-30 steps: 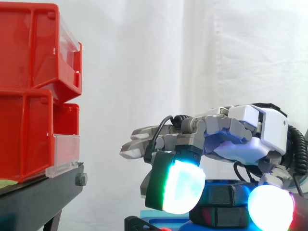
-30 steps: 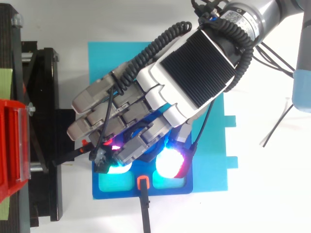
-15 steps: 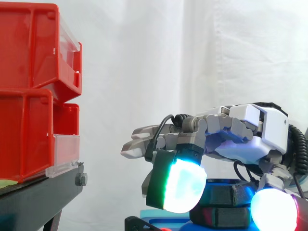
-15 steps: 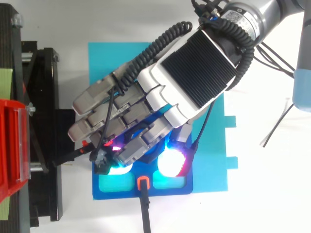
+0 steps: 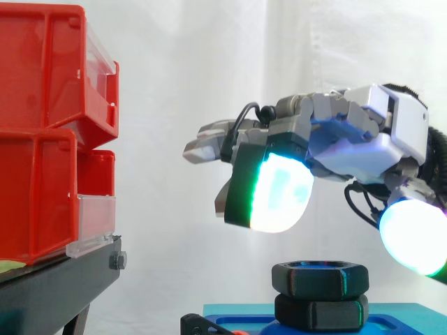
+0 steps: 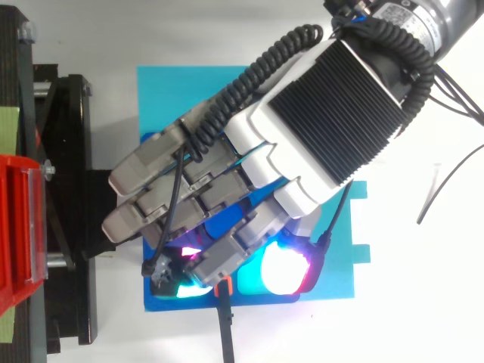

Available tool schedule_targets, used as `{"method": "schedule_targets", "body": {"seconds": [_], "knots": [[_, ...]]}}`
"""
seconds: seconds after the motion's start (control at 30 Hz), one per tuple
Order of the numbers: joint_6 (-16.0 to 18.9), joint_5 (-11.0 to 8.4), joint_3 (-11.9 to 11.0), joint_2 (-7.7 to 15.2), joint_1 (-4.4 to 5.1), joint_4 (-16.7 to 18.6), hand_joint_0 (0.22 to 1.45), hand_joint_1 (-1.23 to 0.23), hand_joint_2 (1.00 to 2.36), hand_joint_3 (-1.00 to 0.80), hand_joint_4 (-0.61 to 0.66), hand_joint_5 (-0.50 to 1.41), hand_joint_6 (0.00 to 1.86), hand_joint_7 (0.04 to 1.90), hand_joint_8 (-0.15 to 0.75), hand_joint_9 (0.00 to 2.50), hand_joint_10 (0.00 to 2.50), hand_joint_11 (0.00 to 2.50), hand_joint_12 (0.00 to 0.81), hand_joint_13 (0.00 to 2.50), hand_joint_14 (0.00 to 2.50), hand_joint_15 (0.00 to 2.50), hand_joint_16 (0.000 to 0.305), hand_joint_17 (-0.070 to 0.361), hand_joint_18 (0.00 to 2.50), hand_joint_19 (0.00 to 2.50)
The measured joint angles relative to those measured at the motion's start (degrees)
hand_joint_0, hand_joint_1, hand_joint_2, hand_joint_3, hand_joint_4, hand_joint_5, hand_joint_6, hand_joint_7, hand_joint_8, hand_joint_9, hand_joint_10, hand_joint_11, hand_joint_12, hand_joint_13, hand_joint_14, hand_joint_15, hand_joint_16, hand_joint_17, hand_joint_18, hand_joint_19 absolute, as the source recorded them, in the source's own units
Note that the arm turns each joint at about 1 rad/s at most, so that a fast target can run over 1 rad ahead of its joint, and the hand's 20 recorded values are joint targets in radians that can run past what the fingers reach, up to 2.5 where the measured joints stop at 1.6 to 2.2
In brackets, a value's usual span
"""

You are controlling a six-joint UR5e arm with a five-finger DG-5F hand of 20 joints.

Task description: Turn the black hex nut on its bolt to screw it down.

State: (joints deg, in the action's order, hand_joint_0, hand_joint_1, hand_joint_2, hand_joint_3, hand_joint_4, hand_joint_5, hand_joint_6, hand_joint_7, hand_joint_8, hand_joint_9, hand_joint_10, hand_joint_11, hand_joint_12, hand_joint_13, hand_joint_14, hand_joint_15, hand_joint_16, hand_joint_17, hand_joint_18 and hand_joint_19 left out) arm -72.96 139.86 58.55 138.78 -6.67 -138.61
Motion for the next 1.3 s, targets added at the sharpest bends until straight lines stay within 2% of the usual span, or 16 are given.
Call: {"method": "schedule_targets", "body": {"seconds": [0.2,0.33,0.43,0.63,0.77,0.93,1.07,1.3], "knots": [[-1.71,-0.90,-0.01,-2.43,0.04,-4.16,0.39,-0.58,1.00,-0.50,0.14,-0.20,0.50,1.06,0.202,0.59,0.01,0.34,0.121,0.40,0.01,0.17,0.014,0.031,0.00,0.41],[-4.05,-2.13,0.15,-3.98,-0.22,-8.99,0.39,-0.58,1.00,-0.50,0.15,-0.20,0.50,1.06,0.200,0.59,0.01,0.34,0.119,0.40,0.01,0.17,0.014,0.031,0.00,0.41],[-7.33,-3.48,0.22,-5.07,-0.39,-13.37,0.39,-0.58,1.00,-0.50,0.14,-0.20,0.50,1.06,0.197,0.59,0.01,0.34,0.117,0.40,0.01,0.17,0.013,0.030,0.00,0.41],[-16.55,-7.28,0.24,-6.75,-0.88,-23.05,0.40,-0.57,1.00,-0.50,0.14,-0.20,0.50,1.06,0.198,0.59,0.01,0.35,0.115,0.40,0.01,0.17,0.013,0.029,0.00,0.42],[-21.42,-8.50,0.27,-7.75,-1.24,-29.06,0.40,-0.57,1.00,-0.50,0.14,-0.20,0.50,1.06,0.198,0.59,0.01,0.35,0.114,0.40,0.01,0.18,0.013,0.029,0.00,0.42],[-23.03,-8.89,0.41,-9.86,-1.50,-36.87,0.40,-0.57,1.00,-0.50,0.14,-0.20,0.50,1.06,0.199,0.60,0.01,0.35,0.114,0.40,0.01,0.18,0.013,0.029,0.00,0.42],[-23.27,-8.96,0.53,-11.03,-1.71,-41.27,0.40,-0.57,1.00,-0.50,0.14,-0.20,0.50,1.06,0.196,0.59,0.01,0.34,0.115,0.40,0.01,0.17,0.013,0.029,0.00,0.42],[-23.24,-8.96,0.58,-12.21,-2.15,-44.14,0.40,-0.56,1.00,-0.50,0.14,-0.20,0.50,1.06,0.197,0.60,0.01,0.35,0.115,0.40,0.01,0.17,0.013,0.030,0.00,0.42]]}}
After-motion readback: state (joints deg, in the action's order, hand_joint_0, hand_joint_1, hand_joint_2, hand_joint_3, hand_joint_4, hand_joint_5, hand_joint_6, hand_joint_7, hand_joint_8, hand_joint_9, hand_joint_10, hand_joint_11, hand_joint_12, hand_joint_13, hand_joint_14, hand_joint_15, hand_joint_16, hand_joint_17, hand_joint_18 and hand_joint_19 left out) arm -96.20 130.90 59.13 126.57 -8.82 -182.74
